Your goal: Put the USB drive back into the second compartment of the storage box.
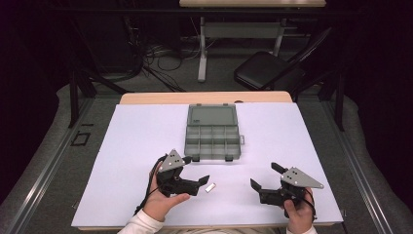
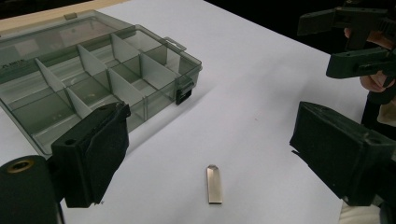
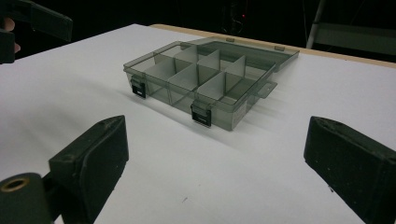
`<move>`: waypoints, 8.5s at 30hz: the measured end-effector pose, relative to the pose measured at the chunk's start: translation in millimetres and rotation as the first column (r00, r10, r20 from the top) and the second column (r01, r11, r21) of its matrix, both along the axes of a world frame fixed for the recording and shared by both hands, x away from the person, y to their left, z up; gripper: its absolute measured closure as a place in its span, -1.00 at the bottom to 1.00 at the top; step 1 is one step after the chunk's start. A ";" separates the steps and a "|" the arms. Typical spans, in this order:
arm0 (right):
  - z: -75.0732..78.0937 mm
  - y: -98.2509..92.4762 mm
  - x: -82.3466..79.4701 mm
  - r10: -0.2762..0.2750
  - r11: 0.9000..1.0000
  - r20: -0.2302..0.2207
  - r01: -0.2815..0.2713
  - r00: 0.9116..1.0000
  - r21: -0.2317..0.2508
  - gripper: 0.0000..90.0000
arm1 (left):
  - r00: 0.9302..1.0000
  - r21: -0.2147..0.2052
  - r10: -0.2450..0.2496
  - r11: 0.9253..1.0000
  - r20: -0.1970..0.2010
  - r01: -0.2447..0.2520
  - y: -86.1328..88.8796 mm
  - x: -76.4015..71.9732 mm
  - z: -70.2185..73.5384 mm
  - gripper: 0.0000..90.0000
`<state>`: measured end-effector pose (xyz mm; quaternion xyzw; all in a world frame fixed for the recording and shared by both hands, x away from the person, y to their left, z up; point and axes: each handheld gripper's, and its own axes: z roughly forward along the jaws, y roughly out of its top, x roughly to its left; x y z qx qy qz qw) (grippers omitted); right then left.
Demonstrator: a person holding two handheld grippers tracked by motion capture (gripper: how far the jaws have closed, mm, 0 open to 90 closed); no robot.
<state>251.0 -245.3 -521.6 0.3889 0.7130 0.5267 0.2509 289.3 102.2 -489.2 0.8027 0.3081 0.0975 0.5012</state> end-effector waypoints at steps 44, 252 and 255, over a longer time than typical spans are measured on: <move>-0.4 -0.1 0.5 0.018 1.000 -0.003 -0.018 1.000 -0.012 -0.81 | 0.999 0.058 -0.011 0.998 -0.050 0.014 -6.4 -7.2 -23.2 -0.38; -3.3 0.1 2.6 0.043 0.999 -0.028 -0.043 0.999 -0.032 -0.69 | 0.995 0.133 0.079 0.989 -0.057 -0.071 -31.8 -0.9 -60.8 0.76; -3.5 0.2 2.6 0.044 0.999 -0.029 -0.044 0.999 -0.030 -0.69 | 0.995 0.125 0.088 0.989 -0.057 -0.080 -28.1 0.5 -58.4 0.76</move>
